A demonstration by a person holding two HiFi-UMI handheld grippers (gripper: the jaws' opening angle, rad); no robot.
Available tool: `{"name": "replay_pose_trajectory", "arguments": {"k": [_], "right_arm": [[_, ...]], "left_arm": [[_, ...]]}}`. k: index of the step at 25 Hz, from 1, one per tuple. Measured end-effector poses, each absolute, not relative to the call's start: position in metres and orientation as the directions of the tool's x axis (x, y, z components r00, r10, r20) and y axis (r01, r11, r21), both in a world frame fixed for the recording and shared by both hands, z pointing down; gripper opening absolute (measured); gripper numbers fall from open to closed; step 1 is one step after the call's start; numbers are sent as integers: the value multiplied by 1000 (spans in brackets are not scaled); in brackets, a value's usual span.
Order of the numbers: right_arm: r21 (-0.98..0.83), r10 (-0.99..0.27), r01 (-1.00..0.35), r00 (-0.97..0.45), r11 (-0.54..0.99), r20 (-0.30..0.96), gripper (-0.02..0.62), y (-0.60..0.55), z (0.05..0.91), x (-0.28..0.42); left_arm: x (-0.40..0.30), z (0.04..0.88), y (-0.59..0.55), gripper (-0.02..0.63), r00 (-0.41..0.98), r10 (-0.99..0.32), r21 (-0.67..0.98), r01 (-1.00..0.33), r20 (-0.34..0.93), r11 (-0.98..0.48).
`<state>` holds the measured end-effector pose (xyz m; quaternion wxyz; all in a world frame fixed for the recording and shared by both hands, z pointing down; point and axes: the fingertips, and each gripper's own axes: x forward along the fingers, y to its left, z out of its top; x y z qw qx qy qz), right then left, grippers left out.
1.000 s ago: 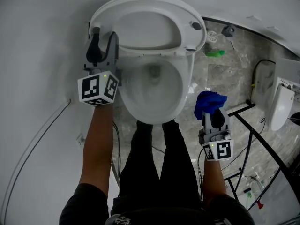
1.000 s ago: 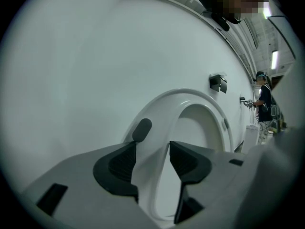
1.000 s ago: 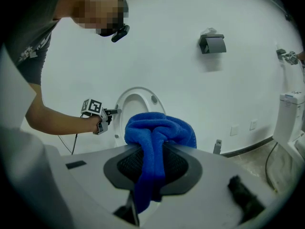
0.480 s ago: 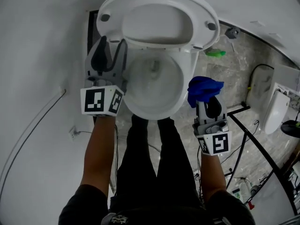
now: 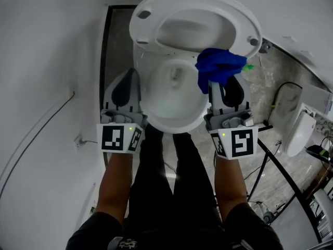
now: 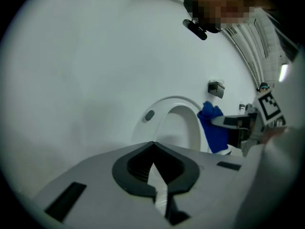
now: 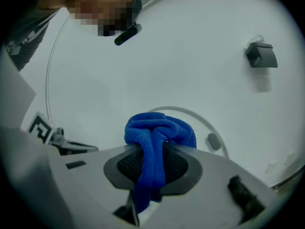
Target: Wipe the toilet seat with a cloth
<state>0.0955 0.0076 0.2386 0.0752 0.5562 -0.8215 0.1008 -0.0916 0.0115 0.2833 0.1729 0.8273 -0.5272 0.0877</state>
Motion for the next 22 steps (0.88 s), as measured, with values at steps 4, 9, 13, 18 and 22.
{"name": "replay_pose_trajectory", "arguments": {"k": [4,9,13,18,22], "right_arm": [[-73,-879,-918,-394,389,268,83,-37,223,67],[-15,-826,-888,-435,461,358,83,-71,218,28],[-14,-815,-890,-422,455,397,83,-87,215,22],[-44,-841,-928,-355,370,407,83,-99,212,50],[-54,-860,-948,-307,313,408,83,-96,209,81]], "left_arm": [[-106,288,18,9,413,-845,207,-909,338,-362],[-115,288,20,10,404,-846,185,-914,349,-360],[-114,287,20,10,426,-836,158,-905,346,-395],[-92,290,30,10,475,-811,187,-880,343,-436],[-72,292,43,11,516,-784,255,-856,346,-451]]}}
